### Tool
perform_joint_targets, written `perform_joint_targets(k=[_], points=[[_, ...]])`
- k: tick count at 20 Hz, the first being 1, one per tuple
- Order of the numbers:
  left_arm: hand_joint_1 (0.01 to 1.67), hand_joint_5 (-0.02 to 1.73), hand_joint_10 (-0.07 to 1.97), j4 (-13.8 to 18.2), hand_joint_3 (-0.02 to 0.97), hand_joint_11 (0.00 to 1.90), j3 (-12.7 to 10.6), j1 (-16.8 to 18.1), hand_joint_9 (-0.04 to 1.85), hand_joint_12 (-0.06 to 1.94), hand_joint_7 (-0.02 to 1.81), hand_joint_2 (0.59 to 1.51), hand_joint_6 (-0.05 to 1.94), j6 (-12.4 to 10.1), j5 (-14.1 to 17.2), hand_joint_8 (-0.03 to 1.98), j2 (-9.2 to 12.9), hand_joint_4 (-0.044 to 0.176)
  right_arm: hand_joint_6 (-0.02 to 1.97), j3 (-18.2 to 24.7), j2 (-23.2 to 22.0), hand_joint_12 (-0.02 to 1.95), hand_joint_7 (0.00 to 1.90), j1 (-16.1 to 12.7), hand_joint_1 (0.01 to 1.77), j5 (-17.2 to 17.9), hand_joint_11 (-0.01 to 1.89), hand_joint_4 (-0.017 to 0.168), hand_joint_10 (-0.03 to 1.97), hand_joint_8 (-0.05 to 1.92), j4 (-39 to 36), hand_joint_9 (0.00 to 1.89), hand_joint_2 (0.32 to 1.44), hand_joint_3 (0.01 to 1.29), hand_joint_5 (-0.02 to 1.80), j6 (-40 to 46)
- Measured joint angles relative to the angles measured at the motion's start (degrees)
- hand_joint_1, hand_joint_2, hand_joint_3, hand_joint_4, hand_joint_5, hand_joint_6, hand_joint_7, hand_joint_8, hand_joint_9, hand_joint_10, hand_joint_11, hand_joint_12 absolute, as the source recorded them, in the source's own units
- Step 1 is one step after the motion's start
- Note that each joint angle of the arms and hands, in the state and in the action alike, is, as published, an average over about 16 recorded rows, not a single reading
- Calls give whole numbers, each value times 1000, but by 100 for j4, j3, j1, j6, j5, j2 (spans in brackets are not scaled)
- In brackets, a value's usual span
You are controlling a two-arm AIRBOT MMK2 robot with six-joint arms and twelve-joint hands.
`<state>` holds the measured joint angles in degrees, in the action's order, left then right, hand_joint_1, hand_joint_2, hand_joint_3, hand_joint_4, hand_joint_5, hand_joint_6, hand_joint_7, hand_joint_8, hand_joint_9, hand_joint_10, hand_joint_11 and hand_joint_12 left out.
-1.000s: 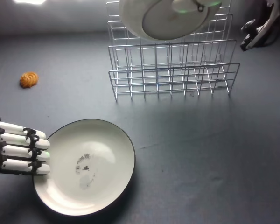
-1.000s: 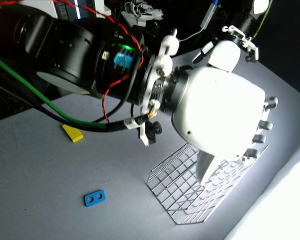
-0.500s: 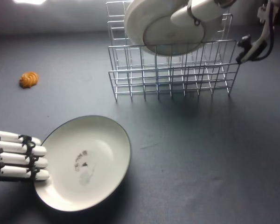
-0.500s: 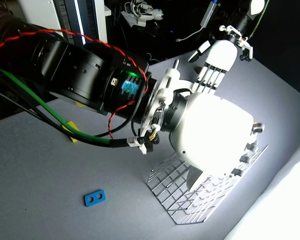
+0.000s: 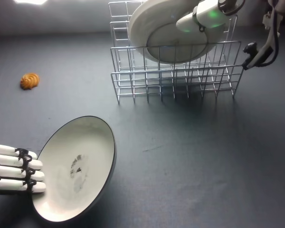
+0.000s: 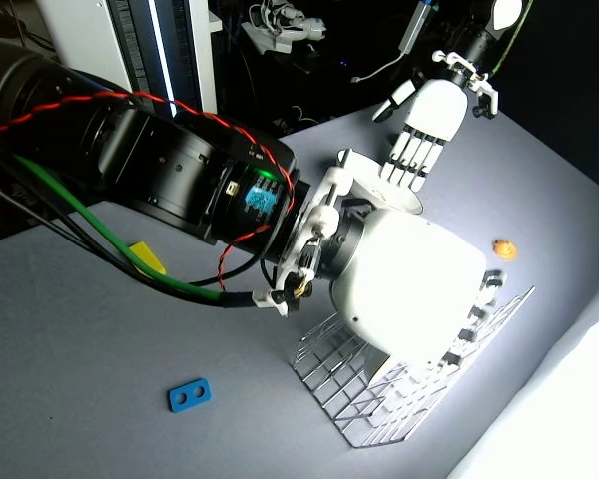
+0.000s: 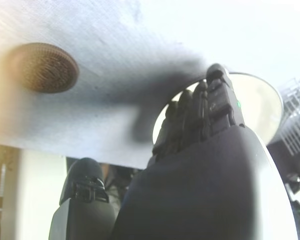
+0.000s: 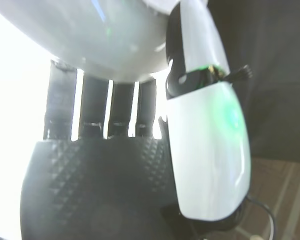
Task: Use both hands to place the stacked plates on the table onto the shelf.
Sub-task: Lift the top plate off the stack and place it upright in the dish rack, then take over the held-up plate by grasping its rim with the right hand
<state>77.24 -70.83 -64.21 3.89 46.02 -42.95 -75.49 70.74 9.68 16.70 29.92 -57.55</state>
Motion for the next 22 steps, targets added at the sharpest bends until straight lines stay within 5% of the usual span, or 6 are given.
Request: perform_joint_targets(k=[6,22], points=[[15,16,-38,32,18,16,39,-47,-18,21,-1,1156,-22,-39,-4,-8,22,-8,994,-118,49,1238,975,129,1216,-2,744,-5,473,924,45,1033,1049,11,819,2],[15,18,-38,38,18,15,68,-72,-18,22,-1,1156,-21,-56,-4,-7,44,-8,193,-135,53,1344,725,94,1018,6,326,-2,378,96,-48,693,1030,10,519,15]])
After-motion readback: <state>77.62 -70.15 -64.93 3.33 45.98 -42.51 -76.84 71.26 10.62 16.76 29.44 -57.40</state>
